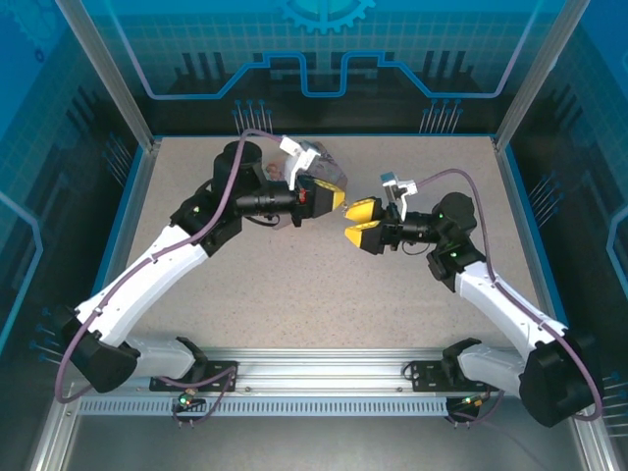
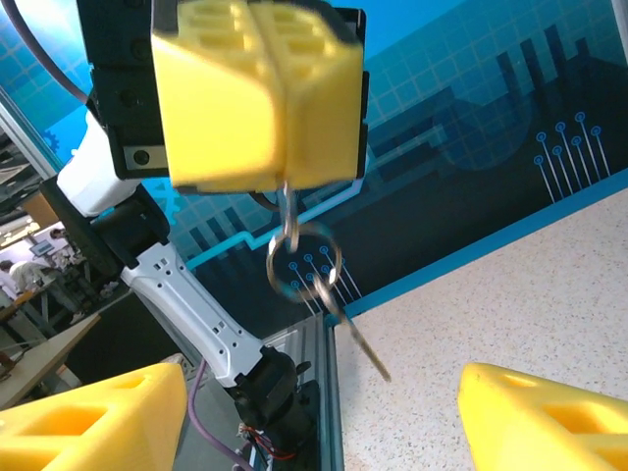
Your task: Unlock the padlock with the key
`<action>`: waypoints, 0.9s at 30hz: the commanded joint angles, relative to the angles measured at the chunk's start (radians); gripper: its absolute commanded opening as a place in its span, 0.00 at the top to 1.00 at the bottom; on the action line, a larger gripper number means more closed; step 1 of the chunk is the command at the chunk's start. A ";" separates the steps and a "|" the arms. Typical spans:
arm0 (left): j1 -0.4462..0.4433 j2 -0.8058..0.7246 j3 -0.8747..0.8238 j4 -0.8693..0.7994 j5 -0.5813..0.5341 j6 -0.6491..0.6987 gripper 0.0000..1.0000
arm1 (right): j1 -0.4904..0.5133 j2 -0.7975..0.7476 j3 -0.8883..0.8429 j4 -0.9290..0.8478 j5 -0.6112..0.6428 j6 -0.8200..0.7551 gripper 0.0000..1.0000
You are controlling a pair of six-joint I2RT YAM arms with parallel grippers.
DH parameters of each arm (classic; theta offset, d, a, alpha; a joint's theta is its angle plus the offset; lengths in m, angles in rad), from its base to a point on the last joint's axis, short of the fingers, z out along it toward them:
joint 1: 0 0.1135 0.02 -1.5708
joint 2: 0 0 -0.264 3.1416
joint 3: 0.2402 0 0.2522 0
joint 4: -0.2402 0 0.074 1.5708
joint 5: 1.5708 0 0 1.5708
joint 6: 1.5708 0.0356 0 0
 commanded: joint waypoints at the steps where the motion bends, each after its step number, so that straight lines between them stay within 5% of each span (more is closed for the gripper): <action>1: 0.007 0.032 0.084 -0.251 0.068 0.143 1.00 | -0.005 0.020 0.049 0.061 -0.041 -0.007 0.28; 7: 0.007 0.079 0.187 -0.406 0.089 0.226 1.00 | 0.030 0.064 0.082 0.069 -0.056 -0.017 0.37; 17: 0.007 0.083 0.212 -0.430 0.078 0.237 1.00 | 0.049 0.077 0.096 0.023 -0.066 -0.047 0.61; 27: 0.006 0.085 0.207 -0.404 0.073 0.228 1.00 | 0.069 0.082 0.110 -0.043 -0.072 -0.090 0.67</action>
